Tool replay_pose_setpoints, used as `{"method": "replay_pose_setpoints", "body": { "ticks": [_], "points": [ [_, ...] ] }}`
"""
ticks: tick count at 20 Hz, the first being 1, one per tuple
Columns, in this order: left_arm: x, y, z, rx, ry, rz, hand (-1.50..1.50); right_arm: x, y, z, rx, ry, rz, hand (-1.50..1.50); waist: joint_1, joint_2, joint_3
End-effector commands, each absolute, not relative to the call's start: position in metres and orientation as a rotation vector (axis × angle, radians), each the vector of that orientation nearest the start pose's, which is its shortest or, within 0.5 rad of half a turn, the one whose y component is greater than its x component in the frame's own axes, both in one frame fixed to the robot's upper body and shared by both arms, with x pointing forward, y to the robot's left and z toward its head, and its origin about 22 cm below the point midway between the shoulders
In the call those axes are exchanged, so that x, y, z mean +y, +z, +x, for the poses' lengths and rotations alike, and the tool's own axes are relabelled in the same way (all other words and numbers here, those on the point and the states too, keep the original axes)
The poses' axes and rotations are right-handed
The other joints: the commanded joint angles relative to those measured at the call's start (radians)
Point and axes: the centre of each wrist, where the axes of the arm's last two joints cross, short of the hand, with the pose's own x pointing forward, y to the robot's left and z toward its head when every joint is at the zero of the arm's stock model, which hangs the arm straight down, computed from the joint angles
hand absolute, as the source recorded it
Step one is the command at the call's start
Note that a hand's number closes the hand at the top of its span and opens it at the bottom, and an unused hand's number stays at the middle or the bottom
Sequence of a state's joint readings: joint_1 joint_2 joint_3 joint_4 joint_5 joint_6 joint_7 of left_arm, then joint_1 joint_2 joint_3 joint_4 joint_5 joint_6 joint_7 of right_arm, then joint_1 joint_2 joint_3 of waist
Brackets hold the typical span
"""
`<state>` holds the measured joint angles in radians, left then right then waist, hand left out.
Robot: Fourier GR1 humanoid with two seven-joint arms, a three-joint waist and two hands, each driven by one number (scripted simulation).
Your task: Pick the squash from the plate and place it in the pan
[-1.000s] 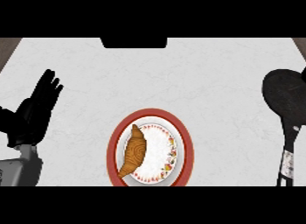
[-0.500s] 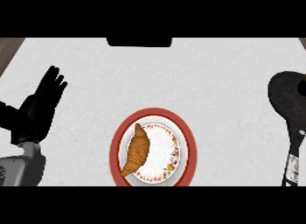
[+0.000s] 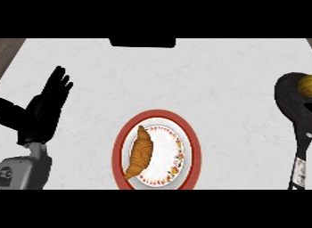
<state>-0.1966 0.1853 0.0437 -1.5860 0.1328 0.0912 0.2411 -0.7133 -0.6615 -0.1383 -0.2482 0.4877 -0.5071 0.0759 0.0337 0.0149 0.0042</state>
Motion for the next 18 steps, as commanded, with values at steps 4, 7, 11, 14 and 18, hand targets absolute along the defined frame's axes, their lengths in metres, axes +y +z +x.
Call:
{"method": "replay_pose_setpoints", "body": {
  "ticks": [4, 7, 11, 14, 18],
  "points": [
    [0.25, 0.06, 0.275, -1.527, 0.033, 0.092, 0.0, -0.47, 0.032, 0.333, -1.145, -0.033, -1.263, -1.5, -0.015, -0.008, 0.0],
    [0.285, 0.059, 0.277, -1.512, 0.049, 0.12, 0.0, -0.494, 0.039, 0.313, -1.257, -0.178, -1.209, -1.5, -0.042, -0.015, -0.002],
    [0.283, 0.059, 0.273, -1.513, 0.053, 0.124, 0.0, -0.51, 0.022, 0.282, -1.344, -0.347, -1.107, -1.5, -0.06, -0.023, -0.003],
    [0.275, 0.051, 0.271, -1.505, 0.053, 0.113, 0.0, -0.529, 0.026, 0.258, -1.434, -0.374, -1.021, -1.5, -0.059, -0.023, -0.004],
    [0.275, 0.048, 0.265, -1.502, 0.077, 0.114, 0.0, -0.547, 0.005, 0.203, -1.495, -0.412, -0.931, -1.5, -0.063, -0.024, -0.005]
  ]
}}
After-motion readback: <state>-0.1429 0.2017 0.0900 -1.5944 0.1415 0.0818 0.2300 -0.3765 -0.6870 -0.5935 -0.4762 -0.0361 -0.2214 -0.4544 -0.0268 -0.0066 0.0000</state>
